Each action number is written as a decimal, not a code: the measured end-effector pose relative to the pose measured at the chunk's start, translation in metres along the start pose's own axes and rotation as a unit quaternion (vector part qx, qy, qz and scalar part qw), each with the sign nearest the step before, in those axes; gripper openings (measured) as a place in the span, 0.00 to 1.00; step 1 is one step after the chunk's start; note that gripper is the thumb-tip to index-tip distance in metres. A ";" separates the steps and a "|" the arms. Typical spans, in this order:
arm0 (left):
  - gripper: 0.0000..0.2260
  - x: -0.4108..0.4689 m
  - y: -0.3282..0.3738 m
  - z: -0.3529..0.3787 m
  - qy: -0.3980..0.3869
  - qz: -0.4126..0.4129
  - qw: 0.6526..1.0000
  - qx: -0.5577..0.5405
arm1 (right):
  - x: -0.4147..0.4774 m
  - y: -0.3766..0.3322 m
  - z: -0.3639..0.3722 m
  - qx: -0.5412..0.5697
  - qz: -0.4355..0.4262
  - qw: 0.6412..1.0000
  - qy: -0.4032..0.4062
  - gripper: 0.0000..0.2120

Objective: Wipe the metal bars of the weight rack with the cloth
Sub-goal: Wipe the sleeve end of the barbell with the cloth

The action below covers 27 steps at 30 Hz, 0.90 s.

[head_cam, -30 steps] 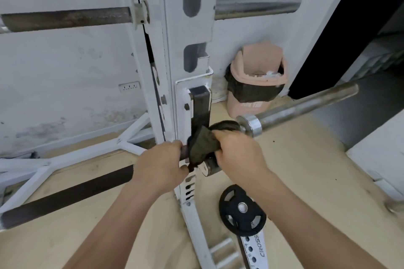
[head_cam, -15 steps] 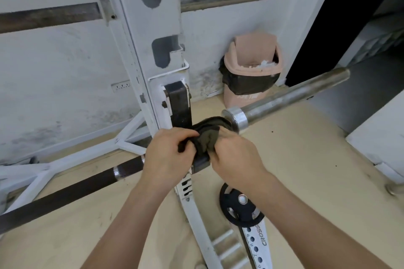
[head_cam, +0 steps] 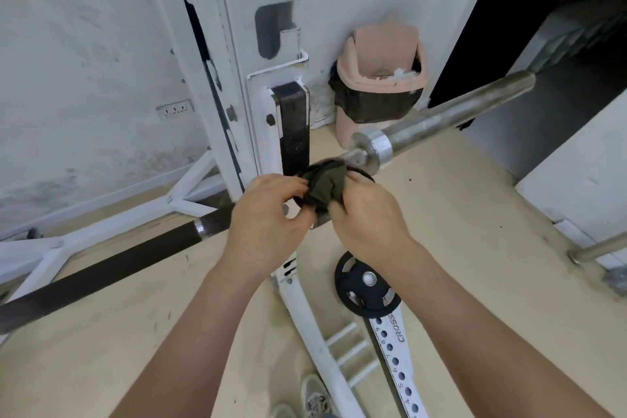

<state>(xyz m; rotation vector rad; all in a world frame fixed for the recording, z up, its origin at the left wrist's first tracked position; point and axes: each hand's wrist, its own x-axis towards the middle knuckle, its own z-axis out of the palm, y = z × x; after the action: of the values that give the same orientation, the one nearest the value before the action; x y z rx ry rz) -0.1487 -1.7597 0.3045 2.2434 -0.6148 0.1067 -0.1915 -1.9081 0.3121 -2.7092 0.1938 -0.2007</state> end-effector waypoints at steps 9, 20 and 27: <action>0.18 0.006 0.000 -0.013 -0.011 -0.073 0.997 -0.023 | 0.009 -0.010 0.008 0.056 -0.023 0.998 0.015 0.17; 0.14 0.020 0.057 -0.002 0.005 -0.030 0.996 -0.078 | 0.016 0.017 -0.054 0.153 -0.026 0.960 0.235 0.29; 0.12 0.047 0.067 0.016 -0.012 -0.110 0.981 0.162 | 0.040 0.040 -0.022 0.084 -0.142 0.986 -0.004 0.21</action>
<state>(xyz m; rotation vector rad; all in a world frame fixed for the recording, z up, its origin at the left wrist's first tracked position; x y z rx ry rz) -0.1407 -1.8278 0.3515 2.6163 -0.3772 0.0720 -0.1601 -1.9595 0.3203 -2.5581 -0.2052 -0.2759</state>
